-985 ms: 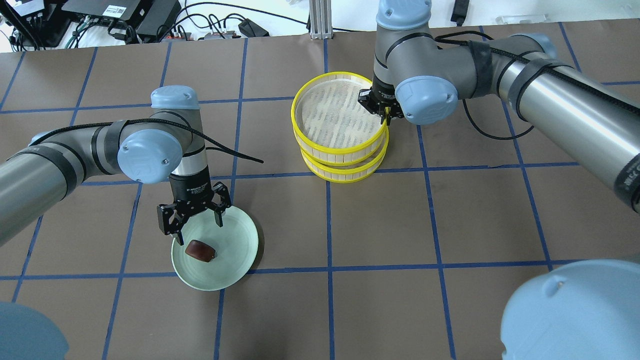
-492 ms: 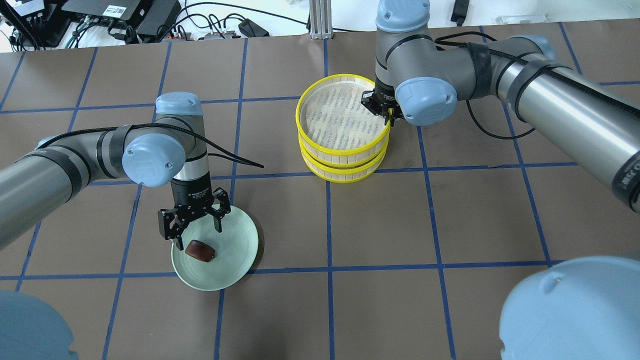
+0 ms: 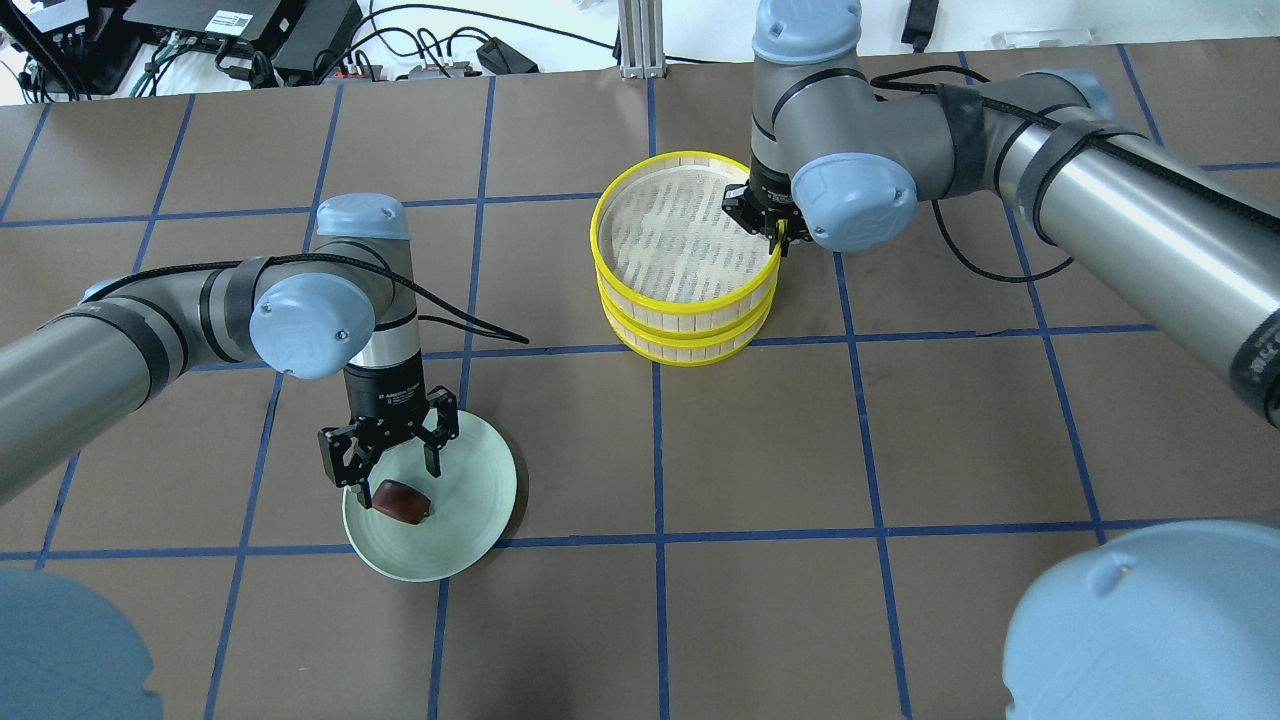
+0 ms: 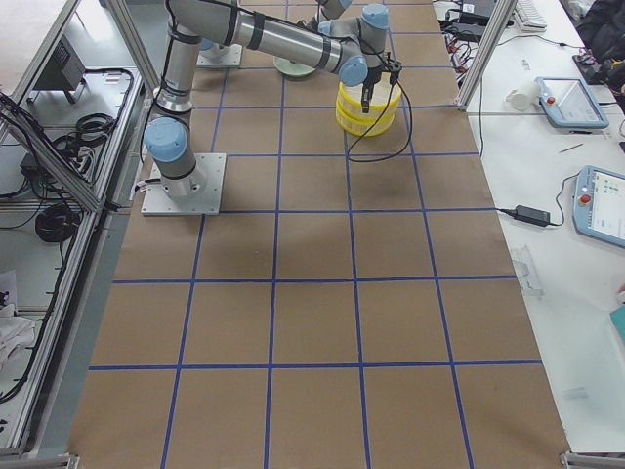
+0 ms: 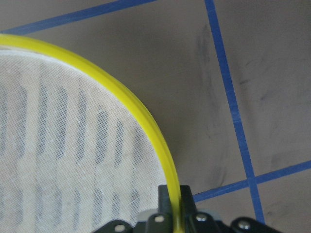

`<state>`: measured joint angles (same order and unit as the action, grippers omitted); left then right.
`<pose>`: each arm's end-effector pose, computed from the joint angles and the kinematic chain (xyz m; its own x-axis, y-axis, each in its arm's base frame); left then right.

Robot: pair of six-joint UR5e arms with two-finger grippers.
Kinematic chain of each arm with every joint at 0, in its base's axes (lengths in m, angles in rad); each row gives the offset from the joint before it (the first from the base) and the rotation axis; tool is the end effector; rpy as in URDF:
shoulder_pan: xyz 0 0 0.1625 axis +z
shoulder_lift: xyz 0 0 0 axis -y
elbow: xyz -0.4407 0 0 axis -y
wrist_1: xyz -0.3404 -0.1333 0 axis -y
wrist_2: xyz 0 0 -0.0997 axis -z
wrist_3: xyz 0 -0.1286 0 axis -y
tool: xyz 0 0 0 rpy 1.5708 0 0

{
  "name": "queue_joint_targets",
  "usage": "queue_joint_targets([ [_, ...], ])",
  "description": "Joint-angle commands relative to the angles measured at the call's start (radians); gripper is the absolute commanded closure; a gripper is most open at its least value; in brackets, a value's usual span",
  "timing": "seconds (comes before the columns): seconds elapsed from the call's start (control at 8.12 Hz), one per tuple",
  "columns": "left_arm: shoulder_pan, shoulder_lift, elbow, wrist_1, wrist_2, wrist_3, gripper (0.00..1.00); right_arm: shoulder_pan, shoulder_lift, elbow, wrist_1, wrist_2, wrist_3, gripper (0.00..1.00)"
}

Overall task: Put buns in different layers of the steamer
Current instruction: 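Lower the left gripper and close it on the brown bun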

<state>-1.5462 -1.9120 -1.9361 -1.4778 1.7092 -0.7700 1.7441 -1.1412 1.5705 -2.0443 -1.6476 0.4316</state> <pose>-0.1053 -0.4173 0.1953 -0.6982 -0.5295 -0.4818 -0.7051 0.6251 0.3348 0.2248 -0.5681 0.2978 -0.9646 0.2585 0.0511 0.2546 0.9643 -0.0722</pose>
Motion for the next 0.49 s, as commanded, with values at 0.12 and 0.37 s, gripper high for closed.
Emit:
queue_joint_targets([
  [0.12,0.0,-0.005,-0.017,0.002,0.001,-0.002,0.22,0.0,-0.002,0.0,0.018,0.0,0.001,0.95],
  [0.37,0.001,-0.009,-0.012,0.002,0.001,-0.002,0.38,0.0,-0.002,0.0,0.013,0.0,-0.008,0.6],
])
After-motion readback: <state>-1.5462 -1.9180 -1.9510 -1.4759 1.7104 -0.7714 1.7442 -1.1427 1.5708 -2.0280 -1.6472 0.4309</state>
